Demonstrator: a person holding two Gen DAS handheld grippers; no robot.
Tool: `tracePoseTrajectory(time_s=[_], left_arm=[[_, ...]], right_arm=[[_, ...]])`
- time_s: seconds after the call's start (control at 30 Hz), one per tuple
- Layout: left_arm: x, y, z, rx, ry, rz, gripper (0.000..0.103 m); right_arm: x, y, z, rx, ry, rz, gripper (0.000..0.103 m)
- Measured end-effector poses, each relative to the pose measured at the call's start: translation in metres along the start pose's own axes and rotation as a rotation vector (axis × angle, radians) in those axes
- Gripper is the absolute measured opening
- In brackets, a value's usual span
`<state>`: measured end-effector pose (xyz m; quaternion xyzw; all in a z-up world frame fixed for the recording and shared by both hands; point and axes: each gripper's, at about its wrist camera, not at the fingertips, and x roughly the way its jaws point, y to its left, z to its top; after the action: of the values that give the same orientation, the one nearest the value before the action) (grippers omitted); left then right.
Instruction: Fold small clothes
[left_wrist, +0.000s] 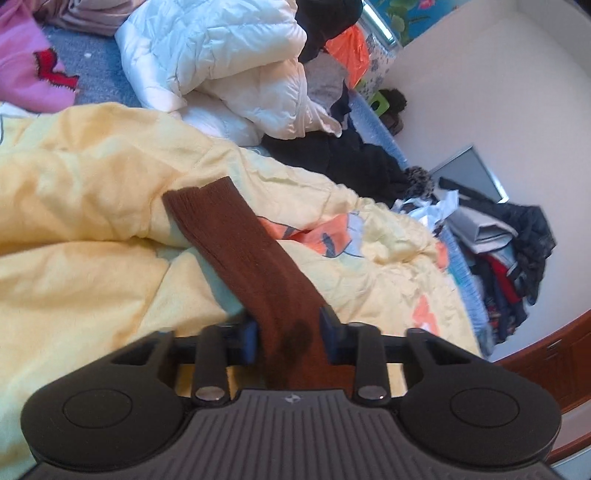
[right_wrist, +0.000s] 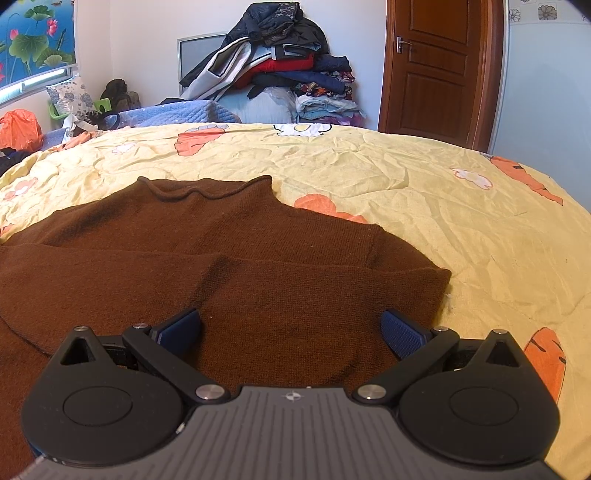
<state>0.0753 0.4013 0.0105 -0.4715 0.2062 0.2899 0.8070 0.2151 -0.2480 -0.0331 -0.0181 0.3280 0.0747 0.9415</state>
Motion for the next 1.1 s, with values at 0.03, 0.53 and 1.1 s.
tracePoseTrajectory(time_s=[0.03, 0.53, 1.1], left_arm=[[0.000, -0.004, 0.000, 0.019, -0.002, 0.018, 0.012], [-0.091, -0.243, -0.289, 0.928, 0.348, -0.611, 0.013], [-0.111, -0.125, -0.313, 0.819, 0.247, -0.464, 0.103]], right_arm=[[0.000, 0.000, 0.000, 0.000, 0.000, 0.000, 0.103], [-0.002, -0.008, 0.000, 0.050, -0.017, 0.030, 0.103], [-0.028, -0.031, 0.019, 0.347, 0.012, 0.295, 0.103]])
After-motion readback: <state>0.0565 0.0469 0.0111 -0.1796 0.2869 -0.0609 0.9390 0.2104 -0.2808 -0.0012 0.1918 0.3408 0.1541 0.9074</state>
